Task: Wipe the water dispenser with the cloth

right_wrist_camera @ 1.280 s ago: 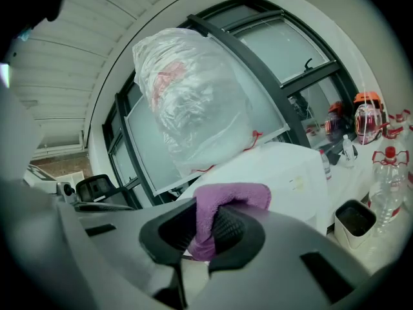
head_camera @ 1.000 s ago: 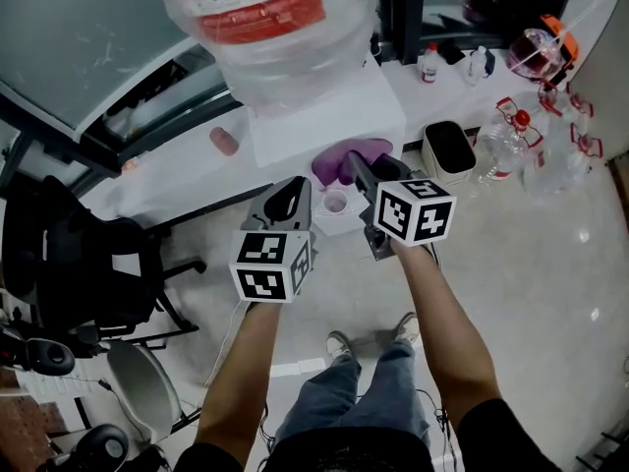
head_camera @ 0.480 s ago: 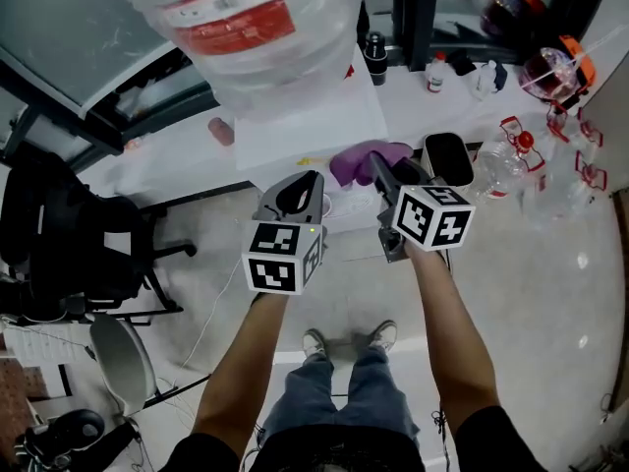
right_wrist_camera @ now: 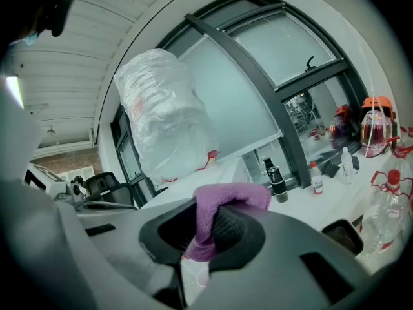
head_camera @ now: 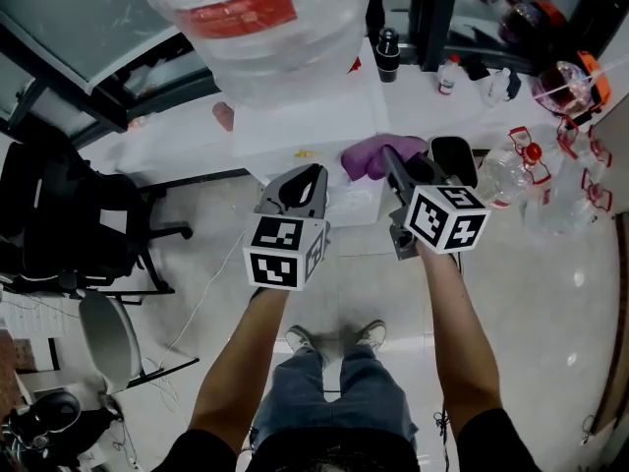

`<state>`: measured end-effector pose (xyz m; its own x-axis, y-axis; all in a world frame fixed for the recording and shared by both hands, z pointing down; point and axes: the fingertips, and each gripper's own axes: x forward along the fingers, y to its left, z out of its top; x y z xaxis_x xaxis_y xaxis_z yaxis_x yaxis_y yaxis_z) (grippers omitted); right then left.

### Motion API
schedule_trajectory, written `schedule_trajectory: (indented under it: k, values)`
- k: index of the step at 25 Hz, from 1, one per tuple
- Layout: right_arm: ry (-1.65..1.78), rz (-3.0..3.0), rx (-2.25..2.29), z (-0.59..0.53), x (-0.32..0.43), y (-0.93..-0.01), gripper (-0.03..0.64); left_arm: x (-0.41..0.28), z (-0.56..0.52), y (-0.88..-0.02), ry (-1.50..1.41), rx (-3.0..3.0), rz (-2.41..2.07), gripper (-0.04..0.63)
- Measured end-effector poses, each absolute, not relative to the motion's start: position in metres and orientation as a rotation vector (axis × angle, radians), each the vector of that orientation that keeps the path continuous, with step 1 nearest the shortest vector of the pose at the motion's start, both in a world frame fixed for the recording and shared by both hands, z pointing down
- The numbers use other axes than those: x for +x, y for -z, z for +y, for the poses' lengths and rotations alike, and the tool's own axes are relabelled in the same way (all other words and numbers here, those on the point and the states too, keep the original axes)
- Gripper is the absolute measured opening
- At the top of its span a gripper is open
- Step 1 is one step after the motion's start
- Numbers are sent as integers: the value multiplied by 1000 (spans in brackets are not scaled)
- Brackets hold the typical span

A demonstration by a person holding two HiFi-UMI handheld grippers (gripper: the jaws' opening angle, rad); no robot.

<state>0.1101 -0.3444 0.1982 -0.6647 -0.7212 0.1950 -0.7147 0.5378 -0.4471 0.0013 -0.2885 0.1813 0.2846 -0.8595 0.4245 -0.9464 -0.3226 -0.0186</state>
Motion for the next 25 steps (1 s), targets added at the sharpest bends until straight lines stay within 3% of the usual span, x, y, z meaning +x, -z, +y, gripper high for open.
schedule_trajectory:
  k: [25]
  values:
    - [559,2702,-1397,-342,114,-272,46,-23,-276,-265,-469,2468,-1624,36]
